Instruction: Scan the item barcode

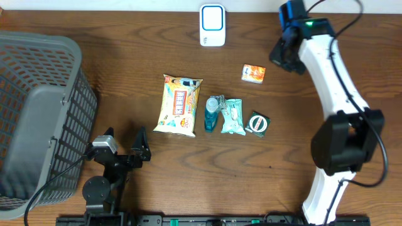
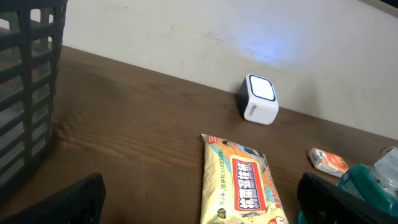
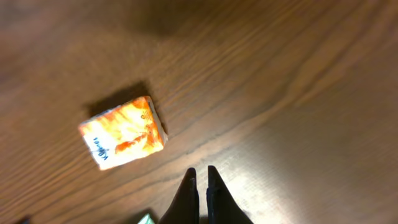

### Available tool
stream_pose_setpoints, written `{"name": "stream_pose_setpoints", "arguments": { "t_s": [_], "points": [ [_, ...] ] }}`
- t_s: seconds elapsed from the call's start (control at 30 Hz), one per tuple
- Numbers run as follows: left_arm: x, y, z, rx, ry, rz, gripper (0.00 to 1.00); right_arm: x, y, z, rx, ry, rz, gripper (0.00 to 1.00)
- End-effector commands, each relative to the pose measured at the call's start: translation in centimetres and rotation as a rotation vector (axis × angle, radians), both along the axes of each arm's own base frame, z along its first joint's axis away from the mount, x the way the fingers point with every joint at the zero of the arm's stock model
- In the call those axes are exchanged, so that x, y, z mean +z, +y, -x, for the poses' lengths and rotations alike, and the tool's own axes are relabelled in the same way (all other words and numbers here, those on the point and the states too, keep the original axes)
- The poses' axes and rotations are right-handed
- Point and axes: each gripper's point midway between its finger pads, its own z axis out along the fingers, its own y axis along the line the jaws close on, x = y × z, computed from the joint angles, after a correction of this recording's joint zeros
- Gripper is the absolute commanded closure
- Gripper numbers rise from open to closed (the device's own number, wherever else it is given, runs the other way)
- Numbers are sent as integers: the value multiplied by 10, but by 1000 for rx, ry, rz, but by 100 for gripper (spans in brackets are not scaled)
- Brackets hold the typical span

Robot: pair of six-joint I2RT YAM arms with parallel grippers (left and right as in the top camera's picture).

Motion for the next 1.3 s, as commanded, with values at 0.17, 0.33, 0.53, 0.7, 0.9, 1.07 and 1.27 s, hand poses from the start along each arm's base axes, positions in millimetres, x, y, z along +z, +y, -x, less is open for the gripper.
{"name": "stream_pose_setpoints", "arguments": {
  "t_s": [0.17,0.33,0.53,0.7,0.9,1.07,1.27],
  "points": [
    [-14,-1,1,-9,42,4,2,-43,31,6,168,93,-55,26],
    [-14,-1,1,-9,42,4,2,-90,43,6,204,157,-44,33],
    [-14,-1,1,-9,42,4,2,-126,44,-2,202,180,-40,38],
    [-14,-1,1,-9,42,4,2,-159,45,-7,229,196,-34,57],
    [-14,-1,1,-9,42,4,2,-172,36,-8,236,213,20,94],
    [-14,-1,1,-9,42,4,2,-159,28,-5,227,214,45,99],
    [-14,-1,1,-9,42,4,2,-107,27,4,229,184,27,67]
  ]
}}
